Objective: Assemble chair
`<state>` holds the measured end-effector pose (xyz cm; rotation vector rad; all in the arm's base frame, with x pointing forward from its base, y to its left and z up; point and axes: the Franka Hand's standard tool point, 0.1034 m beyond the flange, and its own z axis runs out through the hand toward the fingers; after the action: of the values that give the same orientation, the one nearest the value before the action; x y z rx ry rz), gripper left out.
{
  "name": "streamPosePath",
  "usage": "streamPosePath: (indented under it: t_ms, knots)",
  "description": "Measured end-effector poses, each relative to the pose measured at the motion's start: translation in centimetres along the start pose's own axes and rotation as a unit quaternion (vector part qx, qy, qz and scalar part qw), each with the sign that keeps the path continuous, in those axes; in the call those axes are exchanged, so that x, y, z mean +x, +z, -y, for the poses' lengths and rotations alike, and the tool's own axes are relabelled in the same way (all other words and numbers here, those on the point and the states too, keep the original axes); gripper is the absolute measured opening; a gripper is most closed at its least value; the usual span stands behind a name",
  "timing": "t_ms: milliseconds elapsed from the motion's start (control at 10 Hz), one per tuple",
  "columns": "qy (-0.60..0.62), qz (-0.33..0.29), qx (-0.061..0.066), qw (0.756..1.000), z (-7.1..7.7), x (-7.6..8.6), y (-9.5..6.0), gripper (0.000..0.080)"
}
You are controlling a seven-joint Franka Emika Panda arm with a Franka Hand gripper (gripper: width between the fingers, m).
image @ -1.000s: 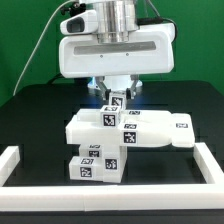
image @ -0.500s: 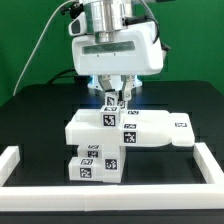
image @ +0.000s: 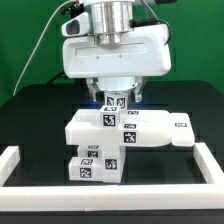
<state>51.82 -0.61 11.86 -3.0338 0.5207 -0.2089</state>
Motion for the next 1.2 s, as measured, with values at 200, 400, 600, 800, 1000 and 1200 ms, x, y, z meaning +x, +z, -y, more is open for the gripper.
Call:
streamPosePath:
  t_ms: [200,400,600,800,1000,1200]
  knots:
    - [-0.085,-0.002,-0.007,0.996,0.4,-0.4,-0.1,0.0648]
    - [-0.184,-0.007,-0.012,0.983,0.2,-0.1,0.0,0.0649]
    - [-0.339,-0.042,-0.031,0.939,0.3,0.5,-0.2,0.0649]
    - [-0.315,-0.04,-0.03,0.948,0.3,0.5,-0.1,0.0538]
    - [-0.298,-0.041,-0.029,0.953,0.3,0.5,-0.1,0.0401]
    - [-0.238,-0.043,-0.026,0.97,0.3,0.5,-0.1,0.028]
